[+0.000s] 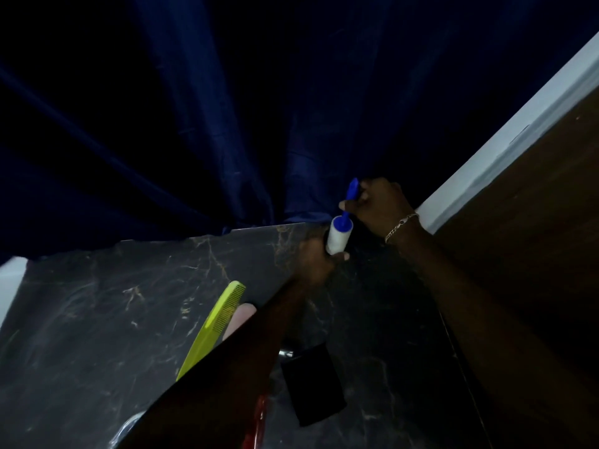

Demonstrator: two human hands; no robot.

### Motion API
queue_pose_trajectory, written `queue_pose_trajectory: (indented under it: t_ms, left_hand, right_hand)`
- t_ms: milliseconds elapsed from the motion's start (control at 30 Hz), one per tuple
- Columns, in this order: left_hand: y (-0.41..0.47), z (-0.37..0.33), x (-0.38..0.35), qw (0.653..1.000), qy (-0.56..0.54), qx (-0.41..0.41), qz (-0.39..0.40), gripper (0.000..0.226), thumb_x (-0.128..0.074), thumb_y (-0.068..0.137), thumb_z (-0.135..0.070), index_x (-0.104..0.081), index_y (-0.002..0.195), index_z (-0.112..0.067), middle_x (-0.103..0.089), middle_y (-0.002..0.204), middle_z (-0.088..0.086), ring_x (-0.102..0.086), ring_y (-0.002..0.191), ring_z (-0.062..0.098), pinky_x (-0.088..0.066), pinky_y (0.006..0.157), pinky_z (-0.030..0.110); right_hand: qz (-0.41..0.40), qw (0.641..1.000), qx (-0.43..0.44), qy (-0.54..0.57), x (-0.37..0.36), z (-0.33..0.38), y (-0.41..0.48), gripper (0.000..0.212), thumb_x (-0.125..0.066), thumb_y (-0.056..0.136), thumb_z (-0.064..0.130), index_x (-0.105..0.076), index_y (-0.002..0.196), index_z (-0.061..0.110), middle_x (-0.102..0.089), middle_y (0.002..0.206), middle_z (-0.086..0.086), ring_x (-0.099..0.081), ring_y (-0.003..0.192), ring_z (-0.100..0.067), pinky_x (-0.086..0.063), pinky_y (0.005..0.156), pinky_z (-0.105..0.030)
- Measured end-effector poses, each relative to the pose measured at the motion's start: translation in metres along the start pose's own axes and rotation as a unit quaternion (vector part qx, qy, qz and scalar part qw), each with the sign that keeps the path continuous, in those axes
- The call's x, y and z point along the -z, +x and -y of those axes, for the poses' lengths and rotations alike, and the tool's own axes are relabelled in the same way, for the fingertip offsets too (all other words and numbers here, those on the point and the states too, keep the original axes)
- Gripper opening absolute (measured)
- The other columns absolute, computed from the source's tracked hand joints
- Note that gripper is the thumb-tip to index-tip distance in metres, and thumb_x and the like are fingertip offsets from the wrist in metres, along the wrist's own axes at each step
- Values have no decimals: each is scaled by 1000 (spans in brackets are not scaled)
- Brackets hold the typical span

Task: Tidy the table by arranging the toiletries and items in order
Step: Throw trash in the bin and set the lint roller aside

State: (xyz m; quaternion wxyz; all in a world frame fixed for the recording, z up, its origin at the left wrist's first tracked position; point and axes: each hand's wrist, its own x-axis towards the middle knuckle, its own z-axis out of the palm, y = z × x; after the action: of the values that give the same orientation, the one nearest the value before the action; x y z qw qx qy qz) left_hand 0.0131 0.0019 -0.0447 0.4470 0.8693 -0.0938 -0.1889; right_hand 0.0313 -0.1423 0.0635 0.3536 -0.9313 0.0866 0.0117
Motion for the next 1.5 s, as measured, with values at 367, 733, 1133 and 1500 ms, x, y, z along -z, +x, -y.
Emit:
queue_pose_trajectory:
  t_ms: [367, 733, 1133, 1500]
  left_hand:
    - [22, 11, -13, 997, -36, -13, -72, 52, -77, 91, -26, -59, 137, -9, -68, 133, 8, -62, 123, 23, -47, 109, 41]
    - [15, 7, -10, 996, -22, -18, -82, 54, -76, 92, -25, -57, 140, -9, -66, 136, 9, -61, 126, 24, -46, 109, 35]
    - [-2, 3, 14, 1000, 24, -2, -1, 105, -77, 86, -50, -16, 164, -15, -45, 159, 14, -45, 145, 31, -40, 117, 43]
    - [-45, 1, 41, 959, 244, -104, -101, 99, -40, 91, -81, -20, 162, -15, -29, 167, 14, -24, 157, 31, -30, 122, 51]
  right_hand:
    - [9, 998, 41, -54, -13, 0, 0, 18, -74, 84, 27, -61, 83, 15, -59, 94, -4, -56, 86, -16, -41, 77, -26]
    - [-17, 998, 35, -44, -16, 5, -11, 17, -69, 87, 17, -66, 98, 5, -66, 103, -12, -65, 96, -25, -48, 81, -29]
    - [4, 999, -15, -37, -13, 12, -17, 16, -69, 88, 21, -65, 100, 10, -70, 99, -8, -61, 83, -16, -41, 71, -25]
    - [-18, 999, -37, -36, -4, 23, -38, 74, -71, 86, 21, -34, 150, 12, -42, 148, -17, -47, 134, -33, -46, 106, -48]
